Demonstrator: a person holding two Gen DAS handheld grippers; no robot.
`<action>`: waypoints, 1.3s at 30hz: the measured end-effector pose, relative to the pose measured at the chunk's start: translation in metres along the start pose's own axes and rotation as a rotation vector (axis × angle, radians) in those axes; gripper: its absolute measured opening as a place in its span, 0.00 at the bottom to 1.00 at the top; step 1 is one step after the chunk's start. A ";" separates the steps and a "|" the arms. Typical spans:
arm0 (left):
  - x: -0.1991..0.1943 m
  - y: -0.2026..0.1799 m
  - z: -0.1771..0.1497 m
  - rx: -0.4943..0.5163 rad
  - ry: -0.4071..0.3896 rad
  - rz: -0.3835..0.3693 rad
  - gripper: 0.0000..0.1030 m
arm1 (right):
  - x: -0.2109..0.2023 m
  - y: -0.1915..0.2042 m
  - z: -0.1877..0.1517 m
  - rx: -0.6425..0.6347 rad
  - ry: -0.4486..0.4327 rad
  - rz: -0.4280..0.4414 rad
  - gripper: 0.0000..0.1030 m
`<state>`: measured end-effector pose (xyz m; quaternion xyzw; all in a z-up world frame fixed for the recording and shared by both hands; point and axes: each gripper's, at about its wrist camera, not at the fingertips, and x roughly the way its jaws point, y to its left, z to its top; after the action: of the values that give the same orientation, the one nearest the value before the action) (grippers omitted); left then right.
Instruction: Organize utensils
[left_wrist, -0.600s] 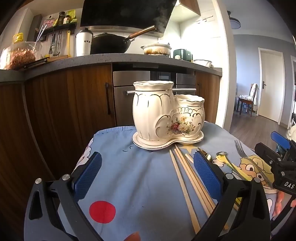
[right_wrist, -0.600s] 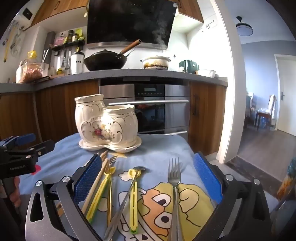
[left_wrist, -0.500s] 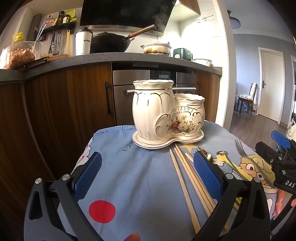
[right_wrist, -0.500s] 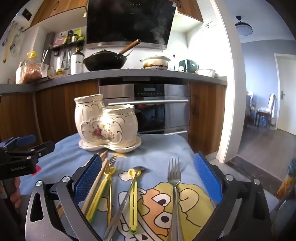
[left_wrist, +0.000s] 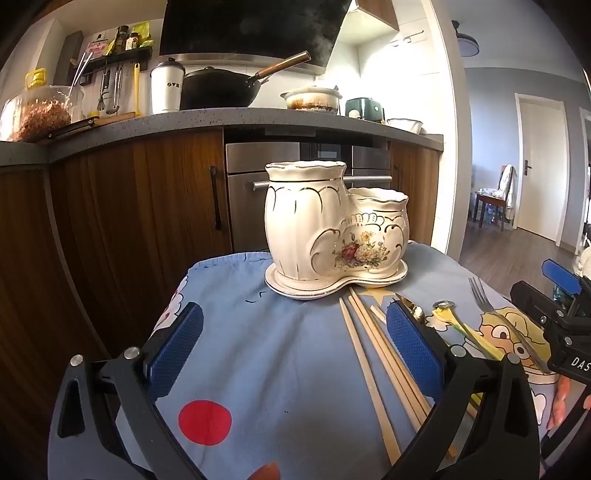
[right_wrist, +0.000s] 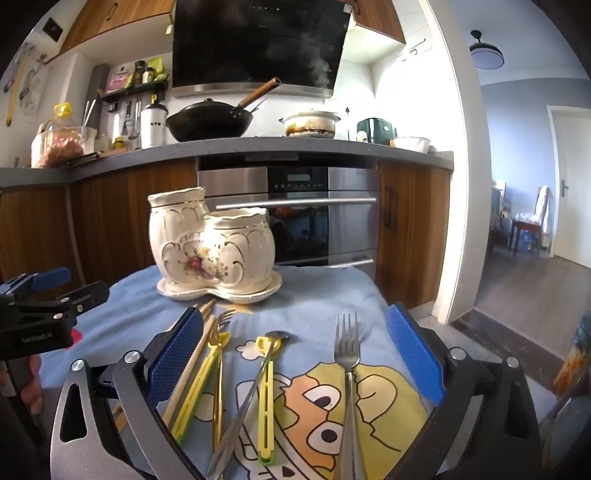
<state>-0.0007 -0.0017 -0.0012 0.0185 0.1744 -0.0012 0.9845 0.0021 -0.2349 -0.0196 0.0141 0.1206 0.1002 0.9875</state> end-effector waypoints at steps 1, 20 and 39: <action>0.000 0.000 0.000 0.000 -0.001 0.001 0.95 | -0.002 0.003 -0.001 0.002 -0.001 0.000 0.95; 0.001 0.001 0.001 0.000 0.001 0.001 0.95 | -0.001 0.000 0.001 -0.001 -0.004 0.000 0.95; 0.001 0.001 0.000 0.001 0.000 0.001 0.95 | -0.001 0.002 0.000 -0.001 -0.004 -0.001 0.95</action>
<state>0.0001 -0.0011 -0.0010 0.0193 0.1742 -0.0006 0.9845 0.0009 -0.2332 -0.0198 0.0137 0.1185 0.1000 0.9878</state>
